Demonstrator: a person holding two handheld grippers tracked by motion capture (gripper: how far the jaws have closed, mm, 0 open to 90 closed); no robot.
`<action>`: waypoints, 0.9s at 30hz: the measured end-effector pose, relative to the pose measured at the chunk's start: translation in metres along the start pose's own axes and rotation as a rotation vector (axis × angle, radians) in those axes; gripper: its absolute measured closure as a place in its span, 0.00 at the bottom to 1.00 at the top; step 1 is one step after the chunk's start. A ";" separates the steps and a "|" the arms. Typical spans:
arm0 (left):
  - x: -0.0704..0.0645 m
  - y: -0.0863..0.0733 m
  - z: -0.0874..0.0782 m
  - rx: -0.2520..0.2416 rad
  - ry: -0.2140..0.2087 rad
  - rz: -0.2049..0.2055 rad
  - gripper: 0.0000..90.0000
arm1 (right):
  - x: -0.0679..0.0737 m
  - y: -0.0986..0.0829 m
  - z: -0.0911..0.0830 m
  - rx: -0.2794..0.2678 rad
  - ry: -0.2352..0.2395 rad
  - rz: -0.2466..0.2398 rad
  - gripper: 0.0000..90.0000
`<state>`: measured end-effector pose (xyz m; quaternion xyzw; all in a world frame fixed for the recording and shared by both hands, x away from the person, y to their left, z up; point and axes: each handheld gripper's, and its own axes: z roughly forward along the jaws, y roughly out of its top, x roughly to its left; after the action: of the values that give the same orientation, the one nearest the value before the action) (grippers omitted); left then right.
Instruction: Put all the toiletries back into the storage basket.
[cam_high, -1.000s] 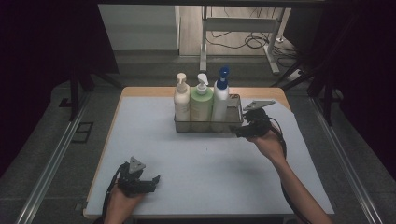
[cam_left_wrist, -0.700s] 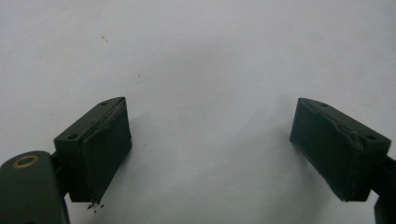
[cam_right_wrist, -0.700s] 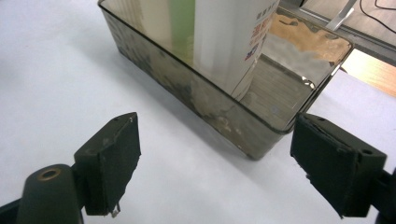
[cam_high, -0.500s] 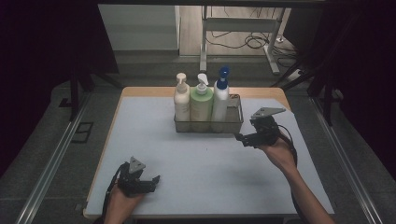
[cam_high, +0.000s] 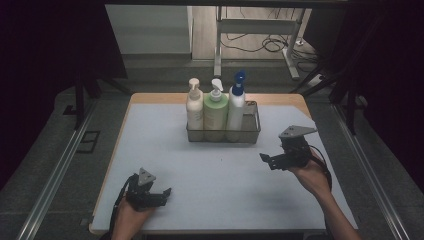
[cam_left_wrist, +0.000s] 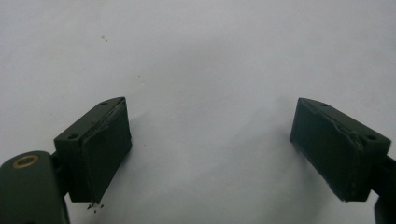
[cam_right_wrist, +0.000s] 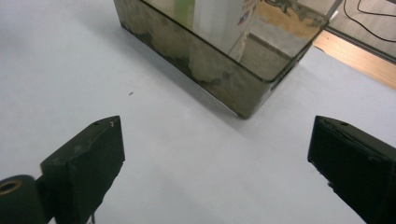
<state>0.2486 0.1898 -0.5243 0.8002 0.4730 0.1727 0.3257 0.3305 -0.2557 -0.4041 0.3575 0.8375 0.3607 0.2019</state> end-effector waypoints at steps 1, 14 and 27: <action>0.000 0.000 0.000 0.001 -0.001 0.002 0.13 | 0.000 -0.003 -0.001 0.003 -0.004 -0.004 0.02; 0.000 0.000 0.000 0.003 0.000 0.004 0.13 | 0.006 -0.040 0.003 0.031 -0.017 -0.006 0.00; 0.000 0.000 0.000 0.004 0.000 0.005 0.13 | 0.019 -0.082 0.025 0.055 -0.006 -0.015 0.00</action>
<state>0.2485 0.1901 -0.5241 0.8019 0.4715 0.1726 0.3238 0.2953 -0.2694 -0.4841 0.3577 0.8492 0.3347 0.1973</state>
